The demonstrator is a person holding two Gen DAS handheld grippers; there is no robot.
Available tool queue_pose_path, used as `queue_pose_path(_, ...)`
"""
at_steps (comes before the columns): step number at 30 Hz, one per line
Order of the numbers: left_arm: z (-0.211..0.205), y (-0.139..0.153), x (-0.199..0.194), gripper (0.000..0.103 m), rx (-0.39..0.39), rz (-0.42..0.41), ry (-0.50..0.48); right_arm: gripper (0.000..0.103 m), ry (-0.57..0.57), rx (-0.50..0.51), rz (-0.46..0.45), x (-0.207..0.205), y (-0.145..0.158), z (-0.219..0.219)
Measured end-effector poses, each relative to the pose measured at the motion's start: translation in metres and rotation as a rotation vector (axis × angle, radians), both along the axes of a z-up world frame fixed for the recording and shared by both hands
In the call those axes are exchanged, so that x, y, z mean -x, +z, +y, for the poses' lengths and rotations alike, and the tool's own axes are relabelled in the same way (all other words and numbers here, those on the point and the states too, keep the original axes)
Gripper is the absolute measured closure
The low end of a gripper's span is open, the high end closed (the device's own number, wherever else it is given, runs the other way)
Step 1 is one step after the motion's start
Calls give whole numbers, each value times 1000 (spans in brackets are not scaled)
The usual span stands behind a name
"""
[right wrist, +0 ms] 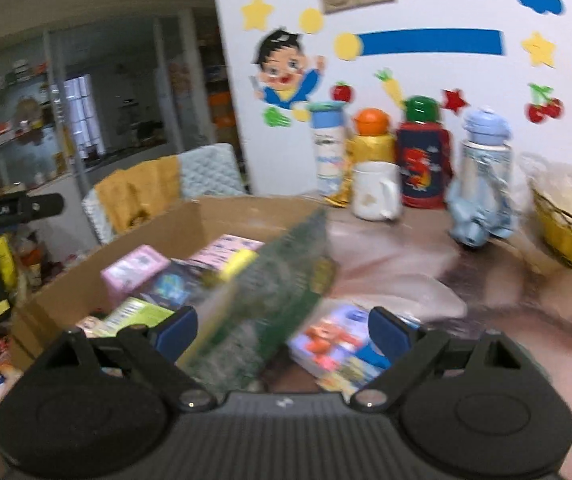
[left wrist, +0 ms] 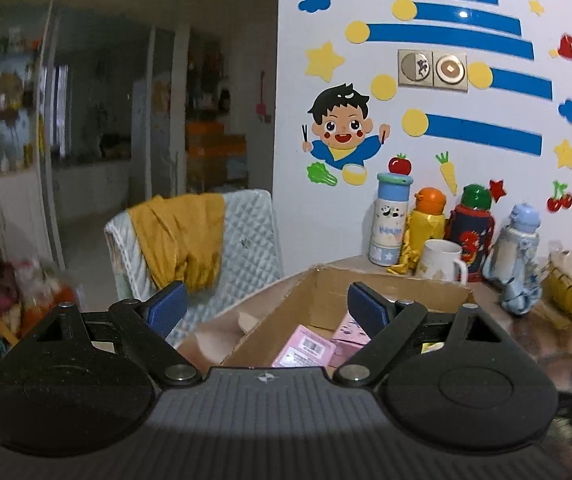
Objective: Organize rigid objects
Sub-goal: 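Move both open tools back toward the blue medicine box and bear tissue pack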
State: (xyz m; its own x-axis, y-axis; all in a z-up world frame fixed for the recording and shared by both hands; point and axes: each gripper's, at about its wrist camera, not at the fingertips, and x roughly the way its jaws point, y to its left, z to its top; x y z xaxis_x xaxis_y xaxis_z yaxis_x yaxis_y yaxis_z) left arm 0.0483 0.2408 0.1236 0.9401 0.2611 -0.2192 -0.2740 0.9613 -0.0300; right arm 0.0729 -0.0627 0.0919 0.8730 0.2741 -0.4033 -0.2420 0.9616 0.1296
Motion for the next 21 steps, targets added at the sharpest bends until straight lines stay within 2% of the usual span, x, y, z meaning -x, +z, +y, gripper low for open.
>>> queue_pose_path(9, -11, -22, -15, 0, -121, 48, 11, 10, -94, -7, 53, -3, -33, -39)
queue_pose_path(13, -18, -28, -14, 0, -130, 77, -12, 10, -92, -16, 85, -8, -46, -46)
queue_pose_path(16, -21, -29, -9, 0, -113, 84, -13, 5, -72, 0, 86, -13, -53, -48)
queue_pose_path(21, -18, -29, -8, 0, -95, 87, 24, 1, -14, 88, 59, -27, -61, -48)
